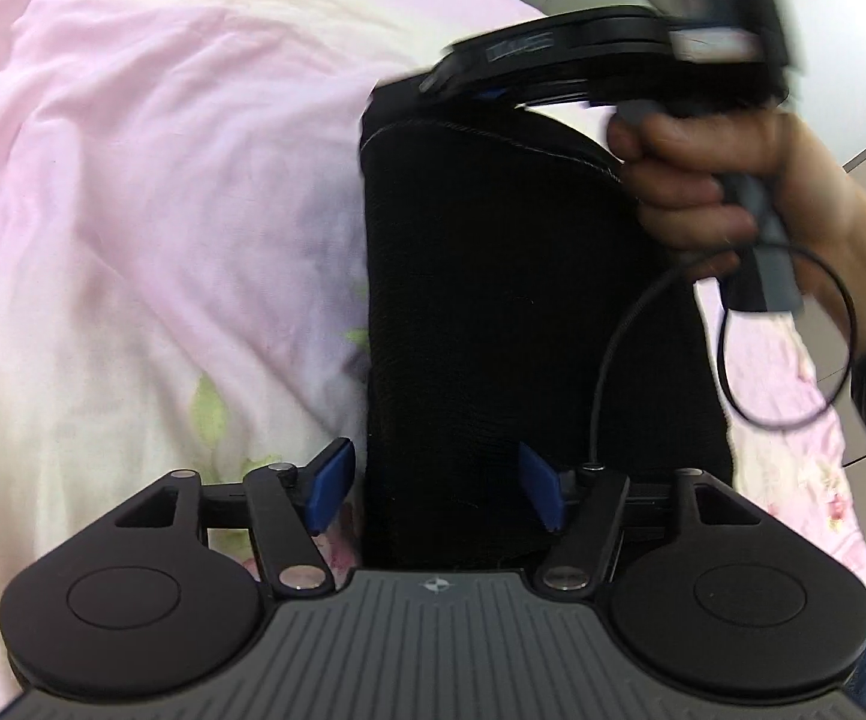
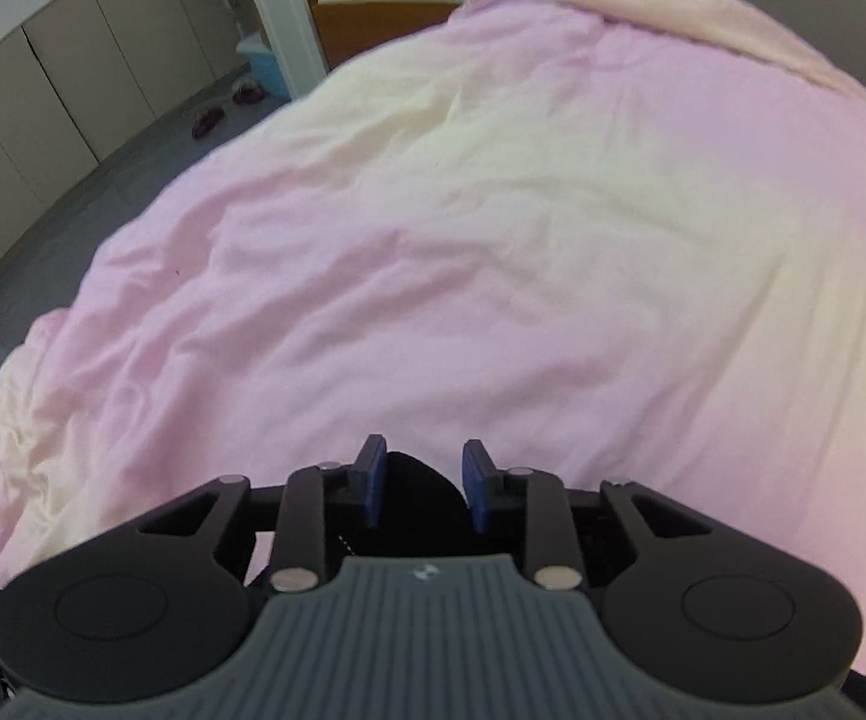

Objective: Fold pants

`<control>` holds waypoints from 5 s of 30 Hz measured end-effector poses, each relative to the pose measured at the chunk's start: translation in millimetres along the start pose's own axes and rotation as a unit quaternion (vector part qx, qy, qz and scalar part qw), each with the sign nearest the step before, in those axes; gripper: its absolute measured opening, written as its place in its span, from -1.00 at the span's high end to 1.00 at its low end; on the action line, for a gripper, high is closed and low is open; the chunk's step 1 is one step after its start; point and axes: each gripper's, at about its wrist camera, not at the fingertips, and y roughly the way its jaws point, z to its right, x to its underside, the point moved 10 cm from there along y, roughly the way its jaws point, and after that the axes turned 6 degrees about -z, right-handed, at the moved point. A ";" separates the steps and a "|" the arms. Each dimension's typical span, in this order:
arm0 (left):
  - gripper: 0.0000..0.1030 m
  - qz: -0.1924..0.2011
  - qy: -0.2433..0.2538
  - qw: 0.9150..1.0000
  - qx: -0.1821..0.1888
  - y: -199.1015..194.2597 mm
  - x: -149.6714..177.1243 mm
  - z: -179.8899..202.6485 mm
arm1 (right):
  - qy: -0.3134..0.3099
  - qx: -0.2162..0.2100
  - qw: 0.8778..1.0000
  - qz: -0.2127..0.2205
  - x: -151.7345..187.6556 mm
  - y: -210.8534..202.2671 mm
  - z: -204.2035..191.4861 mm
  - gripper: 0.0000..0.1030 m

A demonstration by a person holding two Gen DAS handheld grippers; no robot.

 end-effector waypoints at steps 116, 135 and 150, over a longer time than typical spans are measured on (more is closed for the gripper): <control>-0.56 -0.264 0.157 0.904 0.298 308.7 31.0 529.1 | 0.594 -0.071 0.726 0.339 669.6 -493.4 382.6 -0.39; -0.74 -0.211 0.198 0.940 0.178 346.0 28.5 474.4 | 0.635 -0.058 0.684 0.355 690.1 -423.1 402.6 -0.50; -0.80 -0.181 0.271 0.943 0.064 321.2 40.9 466.3 | 0.676 -0.029 0.665 0.314 725.2 -427.1 327.2 -0.49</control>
